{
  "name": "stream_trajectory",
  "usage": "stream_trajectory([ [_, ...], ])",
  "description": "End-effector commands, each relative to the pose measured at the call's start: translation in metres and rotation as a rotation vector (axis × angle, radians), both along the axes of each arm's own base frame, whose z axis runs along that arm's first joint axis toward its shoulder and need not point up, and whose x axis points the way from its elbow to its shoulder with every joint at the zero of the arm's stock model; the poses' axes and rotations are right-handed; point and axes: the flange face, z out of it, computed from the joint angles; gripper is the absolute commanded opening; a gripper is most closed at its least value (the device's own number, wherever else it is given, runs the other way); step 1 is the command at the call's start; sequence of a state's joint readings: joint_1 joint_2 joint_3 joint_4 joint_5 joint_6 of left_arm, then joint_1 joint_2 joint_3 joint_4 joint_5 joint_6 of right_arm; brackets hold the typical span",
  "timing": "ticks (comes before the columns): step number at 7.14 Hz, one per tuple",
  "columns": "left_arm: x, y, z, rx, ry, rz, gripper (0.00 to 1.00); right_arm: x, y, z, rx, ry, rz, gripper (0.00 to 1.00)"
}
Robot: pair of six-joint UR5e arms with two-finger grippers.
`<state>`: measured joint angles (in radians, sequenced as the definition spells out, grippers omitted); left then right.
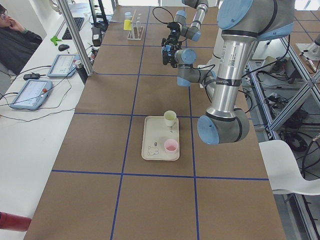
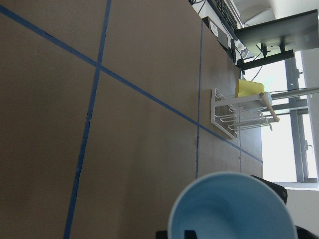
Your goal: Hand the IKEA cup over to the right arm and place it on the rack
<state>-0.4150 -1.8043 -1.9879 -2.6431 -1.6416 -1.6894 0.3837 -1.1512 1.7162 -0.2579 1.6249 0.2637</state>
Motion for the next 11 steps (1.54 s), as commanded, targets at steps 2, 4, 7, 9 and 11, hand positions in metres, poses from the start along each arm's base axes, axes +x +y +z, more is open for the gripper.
stream_trajectory([
  [2, -0.017, -0.019, 0.008, 0.018, -0.142, -0.031, 1.0, 0.01, -0.023, -0.002, -0.038, 0.098, 0.042, 0.0],
  [4, -0.049, -0.028, 0.025, 0.072, -0.341, -0.041, 1.0, 0.035, -0.034, -0.03, -0.111, 0.255, 0.075, 0.0],
  [7, -0.151, -0.033, 0.12, 0.265, -0.643, -0.058, 1.0, 0.082, -0.071, -0.035, -0.137, 0.54, 0.171, 0.0],
  [9, -0.211, -0.043, 0.157, 0.33, -0.752, -0.047, 1.0, 0.135, -0.089, -0.035, -0.116, 0.804, 0.215, 0.0],
  [11, -0.283, -0.052, 0.199, 0.501, -0.889, -0.003, 1.0, 0.209, -0.102, -0.035, -0.116, 0.989, 0.275, 0.0],
])
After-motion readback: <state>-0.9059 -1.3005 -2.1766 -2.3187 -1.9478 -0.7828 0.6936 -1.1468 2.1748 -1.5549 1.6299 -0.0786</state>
